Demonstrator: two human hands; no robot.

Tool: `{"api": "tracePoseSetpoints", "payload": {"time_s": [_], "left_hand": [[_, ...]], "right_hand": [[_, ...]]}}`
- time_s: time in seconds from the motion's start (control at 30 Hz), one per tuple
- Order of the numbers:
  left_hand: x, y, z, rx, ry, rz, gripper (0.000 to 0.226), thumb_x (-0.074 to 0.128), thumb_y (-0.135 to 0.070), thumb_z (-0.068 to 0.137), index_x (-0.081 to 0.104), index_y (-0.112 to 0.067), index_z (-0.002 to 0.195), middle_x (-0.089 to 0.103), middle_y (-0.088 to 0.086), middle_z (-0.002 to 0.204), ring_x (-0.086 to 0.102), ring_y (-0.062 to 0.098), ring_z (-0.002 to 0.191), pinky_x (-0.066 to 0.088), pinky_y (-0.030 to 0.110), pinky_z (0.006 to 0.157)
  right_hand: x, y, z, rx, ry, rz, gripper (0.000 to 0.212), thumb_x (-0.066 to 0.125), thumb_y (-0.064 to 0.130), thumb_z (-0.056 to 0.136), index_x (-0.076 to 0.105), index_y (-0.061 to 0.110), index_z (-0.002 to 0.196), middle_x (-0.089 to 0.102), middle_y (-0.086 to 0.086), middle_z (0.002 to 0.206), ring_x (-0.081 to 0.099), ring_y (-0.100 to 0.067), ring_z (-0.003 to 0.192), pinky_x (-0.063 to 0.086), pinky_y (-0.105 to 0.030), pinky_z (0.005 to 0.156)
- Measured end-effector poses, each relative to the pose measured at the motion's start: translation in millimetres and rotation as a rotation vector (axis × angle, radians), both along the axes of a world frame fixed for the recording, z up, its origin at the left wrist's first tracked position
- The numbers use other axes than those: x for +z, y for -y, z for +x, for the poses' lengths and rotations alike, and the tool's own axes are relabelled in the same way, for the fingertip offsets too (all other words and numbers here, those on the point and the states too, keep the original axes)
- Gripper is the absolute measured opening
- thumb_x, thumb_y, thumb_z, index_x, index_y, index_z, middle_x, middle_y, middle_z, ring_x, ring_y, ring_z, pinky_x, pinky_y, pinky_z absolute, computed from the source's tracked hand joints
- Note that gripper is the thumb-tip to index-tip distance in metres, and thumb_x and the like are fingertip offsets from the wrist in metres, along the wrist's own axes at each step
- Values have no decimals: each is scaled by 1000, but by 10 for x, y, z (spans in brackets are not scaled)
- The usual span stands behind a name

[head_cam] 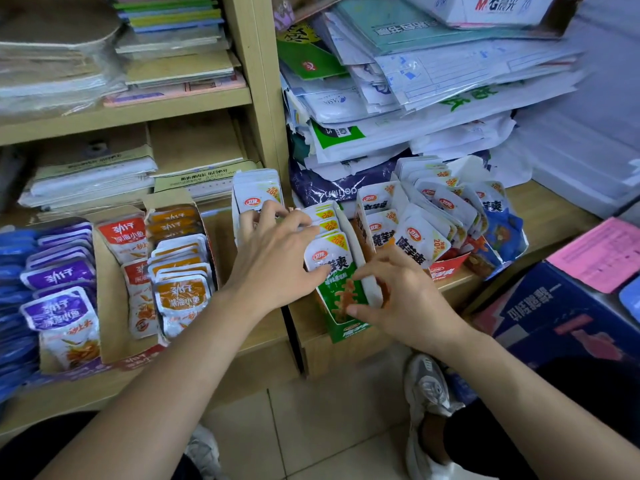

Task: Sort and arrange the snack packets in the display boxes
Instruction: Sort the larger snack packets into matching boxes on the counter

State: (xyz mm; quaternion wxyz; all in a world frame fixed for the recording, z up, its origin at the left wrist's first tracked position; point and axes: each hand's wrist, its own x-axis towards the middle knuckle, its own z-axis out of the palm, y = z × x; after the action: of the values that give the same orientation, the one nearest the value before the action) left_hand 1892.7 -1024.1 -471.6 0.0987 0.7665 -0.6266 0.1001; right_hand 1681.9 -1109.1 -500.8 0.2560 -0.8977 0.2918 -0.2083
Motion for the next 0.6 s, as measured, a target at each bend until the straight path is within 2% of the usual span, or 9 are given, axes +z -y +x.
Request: {"api": "tracePoseSetpoints", "payload": {"time_s": [0.1, 0.23, 0.3, 0.4, 0.47, 0.53, 0.6], "left_hand": [[8, 40, -13, 27, -35, 65, 60, 54, -73, 80, 69, -36, 125, 52, -13, 135, 34, 24, 127, 20, 43, 94], [63, 137, -20, 91, -200, 48, 27, 70, -57, 84, 73, -37, 103, 51, -15, 125, 32, 22, 120, 22, 38, 86], [82, 177, -29, 121, -276, 65, 21, 74, -53, 84, 73, -35, 95, 50, -15, 120, 31, 19, 115, 18, 36, 83], [88, 192, -38, 120, -173, 90, 26, 75, -56, 82, 75, -32, 92, 50, -15, 116, 33, 20, 113, 19, 38, 83], [88, 195, -43, 109, -144, 70, 25, 74, -54, 84, 77, -31, 93, 52, -15, 116, 34, 20, 113, 15, 36, 82], [96, 197, -51, 85, -157, 1, 22, 73, -51, 87, 76, -30, 95, 57, -16, 114, 36, 19, 112, 10, 33, 78], [121, 195, -34, 53, -201, -99, 17, 68, -48, 91, 71, -31, 94, 61, -15, 103, 40, 19, 108, 11, 33, 75]], "right_hand": [[-52, -66, -75, 97, -99, -7, 52, 87, 45, 71, 72, 25, 116, 47, 4, 124, 48, -17, 119, 51, -30, 93], [-52, -103, -73, 62, -71, 18, 42, 88, 35, 73, 75, 19, 110, 50, 0, 132, 53, -21, 120, 58, -39, 89], [-77, -114, -69, 43, -45, 30, 38, 88, 33, 73, 75, 18, 106, 51, 0, 132, 54, -21, 120, 59, -39, 86], [-121, -134, -83, 33, -47, 30, 40, 88, 33, 74, 75, 16, 108, 51, 0, 135, 55, -22, 121, 59, -41, 88], [-116, -168, -83, 42, -57, -62, 49, 88, 36, 74, 72, 16, 116, 48, -2, 138, 52, -23, 123, 58, -41, 92], [-87, -194, -61, 54, -81, -248, 58, 88, 40, 72, 69, 17, 122, 44, -2, 140, 46, -27, 124, 52, -40, 93], [-78, -197, -30, 90, -135, -400, 60, 83, 46, 75, 66, 21, 127, 47, 1, 141, 42, -29, 126, 45, -43, 97]]}}
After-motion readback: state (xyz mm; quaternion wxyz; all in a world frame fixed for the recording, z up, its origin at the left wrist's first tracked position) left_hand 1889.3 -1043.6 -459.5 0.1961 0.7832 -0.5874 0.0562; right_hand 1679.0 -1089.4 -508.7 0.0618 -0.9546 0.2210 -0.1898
